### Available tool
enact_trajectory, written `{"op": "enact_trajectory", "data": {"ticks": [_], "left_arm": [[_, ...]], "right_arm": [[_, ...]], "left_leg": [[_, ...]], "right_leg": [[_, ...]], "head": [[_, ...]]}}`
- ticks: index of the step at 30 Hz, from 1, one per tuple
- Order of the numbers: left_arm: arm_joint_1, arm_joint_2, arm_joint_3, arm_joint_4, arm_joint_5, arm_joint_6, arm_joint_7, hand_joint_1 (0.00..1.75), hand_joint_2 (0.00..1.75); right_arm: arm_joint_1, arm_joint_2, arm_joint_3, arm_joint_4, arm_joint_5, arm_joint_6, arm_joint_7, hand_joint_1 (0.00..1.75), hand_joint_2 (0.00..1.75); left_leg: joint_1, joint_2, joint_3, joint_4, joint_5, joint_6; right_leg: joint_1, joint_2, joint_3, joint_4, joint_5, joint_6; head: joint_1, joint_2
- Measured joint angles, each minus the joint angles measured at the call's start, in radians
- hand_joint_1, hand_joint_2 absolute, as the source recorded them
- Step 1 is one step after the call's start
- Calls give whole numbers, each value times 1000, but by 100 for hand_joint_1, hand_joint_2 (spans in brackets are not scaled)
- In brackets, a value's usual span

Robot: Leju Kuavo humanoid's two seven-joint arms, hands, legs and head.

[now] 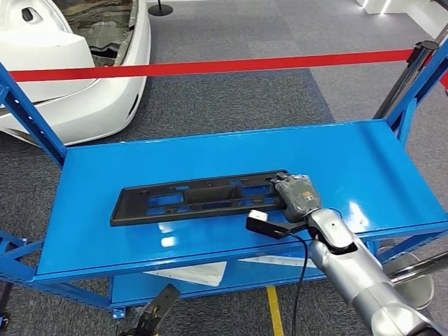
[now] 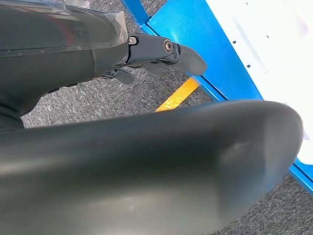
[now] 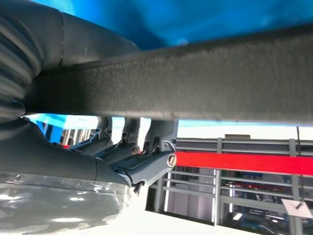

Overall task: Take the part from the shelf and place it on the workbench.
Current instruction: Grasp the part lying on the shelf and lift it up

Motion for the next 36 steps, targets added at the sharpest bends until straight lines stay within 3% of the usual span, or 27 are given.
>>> {"op": "enact_trajectory", "data": {"ticks": [10, 20, 28, 36], "left_arm": [[1, 0, 9, 0, -11, 0, -1, 0, 0], [7, 0, 35, 0, 3, 14, -8, 0, 0], [20, 0, 70, 0, 23, 32, -28, 0, 0], [31, 0, 102, 0, 38, 44, -38, 0, 0]], "right_arm": [[60, -23, -80, -84, -38, -5, -8, 175, 175], [253, -71, -212, -346, -49, -71, 49, 175, 175], [482, -111, -341, -692, 177, -166, 151, 175, 175], [616, -121, -373, -931, 456, -210, 251, 175, 175]], "left_leg": [[0, 0, 0, 0, 0, 0], [0, 0, -2, 0, 0, 0], [0, 0, -5, 0, -1, 0], [0, 0, -5, 0, -1, -1]], "right_leg": [[0, 0, 0, 0, 0, 0], [0, -1, -2, 0, -1, 1], [0, -1, -5, 0, -1, 0], [0, 0, -5, 0, -1, 0]], "head": [[0, 0], [0, 0], [0, 0], [0, 0]]}}
